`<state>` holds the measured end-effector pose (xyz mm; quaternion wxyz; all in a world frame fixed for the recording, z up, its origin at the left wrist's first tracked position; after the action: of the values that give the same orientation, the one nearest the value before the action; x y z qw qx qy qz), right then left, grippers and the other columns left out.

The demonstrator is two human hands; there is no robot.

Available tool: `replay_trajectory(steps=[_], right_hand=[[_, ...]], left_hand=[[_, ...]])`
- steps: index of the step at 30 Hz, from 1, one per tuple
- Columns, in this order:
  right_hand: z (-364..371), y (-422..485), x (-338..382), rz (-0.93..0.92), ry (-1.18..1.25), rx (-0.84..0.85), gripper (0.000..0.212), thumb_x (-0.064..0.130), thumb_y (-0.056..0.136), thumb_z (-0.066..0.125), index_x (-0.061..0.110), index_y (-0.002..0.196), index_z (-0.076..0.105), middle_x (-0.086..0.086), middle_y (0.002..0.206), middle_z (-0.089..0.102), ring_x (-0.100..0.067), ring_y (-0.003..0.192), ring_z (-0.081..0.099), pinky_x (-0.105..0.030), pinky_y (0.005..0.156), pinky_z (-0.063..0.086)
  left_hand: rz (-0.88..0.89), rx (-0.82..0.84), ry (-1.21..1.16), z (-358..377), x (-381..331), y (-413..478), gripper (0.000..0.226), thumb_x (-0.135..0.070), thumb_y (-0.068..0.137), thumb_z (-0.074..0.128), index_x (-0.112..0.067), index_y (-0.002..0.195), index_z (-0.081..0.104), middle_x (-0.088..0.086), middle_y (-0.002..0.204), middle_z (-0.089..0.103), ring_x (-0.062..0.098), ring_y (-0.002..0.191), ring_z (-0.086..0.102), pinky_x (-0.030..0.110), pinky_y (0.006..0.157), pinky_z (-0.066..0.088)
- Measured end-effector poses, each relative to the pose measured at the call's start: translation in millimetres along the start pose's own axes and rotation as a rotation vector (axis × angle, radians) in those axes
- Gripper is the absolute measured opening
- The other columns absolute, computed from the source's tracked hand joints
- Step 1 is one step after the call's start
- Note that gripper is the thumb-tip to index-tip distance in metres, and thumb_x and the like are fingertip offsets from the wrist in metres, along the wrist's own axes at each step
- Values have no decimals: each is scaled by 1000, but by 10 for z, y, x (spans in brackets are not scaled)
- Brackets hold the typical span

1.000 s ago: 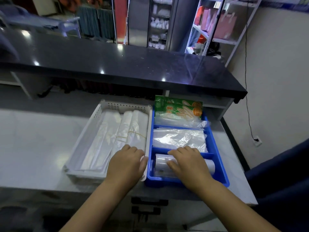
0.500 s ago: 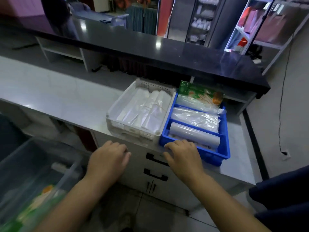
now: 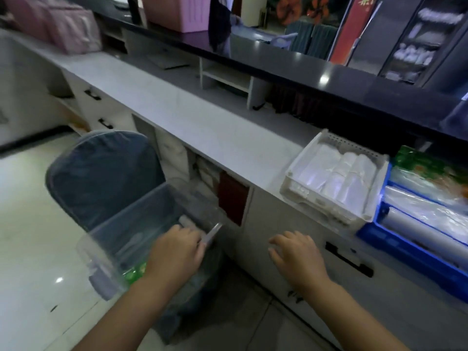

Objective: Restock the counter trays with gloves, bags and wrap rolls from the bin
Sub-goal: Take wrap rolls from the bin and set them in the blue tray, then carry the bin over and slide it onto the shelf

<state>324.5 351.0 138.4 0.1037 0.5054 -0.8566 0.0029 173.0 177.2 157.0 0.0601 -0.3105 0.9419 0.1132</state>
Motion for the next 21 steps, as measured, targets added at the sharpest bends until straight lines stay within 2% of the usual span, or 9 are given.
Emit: replay_trajectory(steps=[3, 7, 9, 14, 21], right_hand=[[289, 273, 597, -12, 41, 32, 22, 37, 92, 47, 27, 102, 64, 5, 96, 63, -19, 93, 56, -30, 74, 36], [685, 611, 1243, -6, 84, 83, 20, 36, 90, 48, 30, 102, 64, 7, 95, 63, -18, 92, 56, -31, 76, 40], [897, 724, 1428, 20, 76, 127, 22, 36, 90, 48, 29, 103, 64, 6, 96, 63, -17, 92, 56, -29, 75, 41], [1358, 922, 1566, 97, 72, 223, 21, 33, 89, 47, 26, 94, 66, 6, 92, 64, -16, 89, 56, -27, 70, 39], [2026, 1217, 1417, 199, 62, 457, 21, 28, 89, 46, 19, 93, 64, 0, 98, 65, -18, 91, 57, -29, 69, 44]], left_hand=[[-95, 48, 13, -44, 818, -85, 15, -24, 71, 74, -17, 61, 65, 1, 60, 63, 24, 65, 61, 31, 45, 38], [-235, 75, 28, 14, 1874, -100, 22, -32, 88, 51, -19, 85, 68, -1, 87, 67, 20, 91, 58, 33, 63, 44], [-265, 107, 38, 78, 2225, -98, 25, -33, 89, 46, -20, 88, 67, -2, 92, 67, 18, 92, 58, 31, 65, 44], [-272, 220, 15, 446, 2749, 107, 25, -30, 89, 45, -19, 88, 67, -2, 90, 67, 18, 85, 58, 28, 59, 40], [-358, 392, -38, 1017, 3140, 482, 24, -27, 89, 46, -20, 96, 67, 0, 101, 68, 22, 92, 61, 29, 67, 45]])
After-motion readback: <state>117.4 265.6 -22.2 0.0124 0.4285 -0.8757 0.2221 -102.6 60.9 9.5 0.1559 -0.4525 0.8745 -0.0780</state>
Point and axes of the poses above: each hand's wrist, its own y-axis towards the middle knuckle, its own z-axis out of the palm, x = y × z, the point moved 7 cm from there along y, towards the middle knuckle
